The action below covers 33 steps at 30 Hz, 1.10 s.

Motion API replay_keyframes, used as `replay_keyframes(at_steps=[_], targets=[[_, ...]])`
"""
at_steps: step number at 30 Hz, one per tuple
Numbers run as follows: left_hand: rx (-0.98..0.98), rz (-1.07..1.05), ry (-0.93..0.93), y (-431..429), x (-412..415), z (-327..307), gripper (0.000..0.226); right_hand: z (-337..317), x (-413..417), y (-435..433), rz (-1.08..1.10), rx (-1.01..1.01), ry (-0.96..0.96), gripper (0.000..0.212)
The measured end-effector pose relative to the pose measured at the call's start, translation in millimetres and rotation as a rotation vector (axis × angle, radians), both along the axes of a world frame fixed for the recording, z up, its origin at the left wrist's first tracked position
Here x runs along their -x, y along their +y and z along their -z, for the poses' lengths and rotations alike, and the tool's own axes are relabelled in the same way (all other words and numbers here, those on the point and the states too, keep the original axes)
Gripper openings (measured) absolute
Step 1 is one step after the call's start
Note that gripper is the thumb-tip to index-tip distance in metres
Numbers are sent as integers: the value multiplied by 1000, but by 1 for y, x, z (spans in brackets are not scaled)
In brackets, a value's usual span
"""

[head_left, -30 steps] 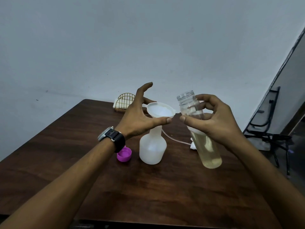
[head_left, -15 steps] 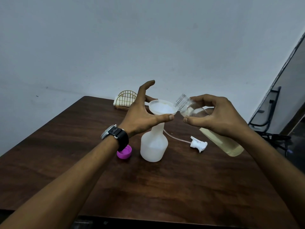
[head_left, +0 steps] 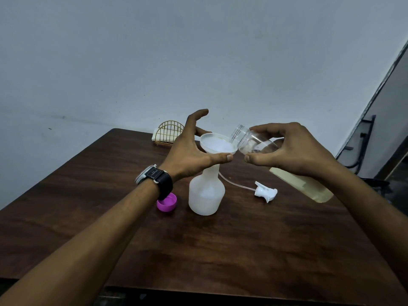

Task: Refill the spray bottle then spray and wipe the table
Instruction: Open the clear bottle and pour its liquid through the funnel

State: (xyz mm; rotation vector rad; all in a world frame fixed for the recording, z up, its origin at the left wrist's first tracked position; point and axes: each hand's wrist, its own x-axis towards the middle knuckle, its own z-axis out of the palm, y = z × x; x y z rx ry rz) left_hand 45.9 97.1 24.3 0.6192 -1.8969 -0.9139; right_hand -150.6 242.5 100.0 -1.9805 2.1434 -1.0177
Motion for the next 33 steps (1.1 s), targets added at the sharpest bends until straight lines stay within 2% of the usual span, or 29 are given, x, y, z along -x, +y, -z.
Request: replay_keyframes(at_steps=[2,6,17,21,25,33], targets=[[-2,2,-5,0,0,0,117,-2,0,-1,-3,-10,15,52],[1,-11,-12,1,0,0,115,-8,-3,-2,-28,-26,30,38],[-22,-12,-15,2,0,0,116,-15,-8,-5,-17,-63,65,35],[-29,-14,-10,3,0,-1,117,-16,-8,-5,18,-82,75,39],[-33,-13,-7,2,1,0,117,-15,-7,-5,48,-113,92,55],[-31,-9,-7,2,1,1,116,-17,-6,-6,50,-127,93,59]])
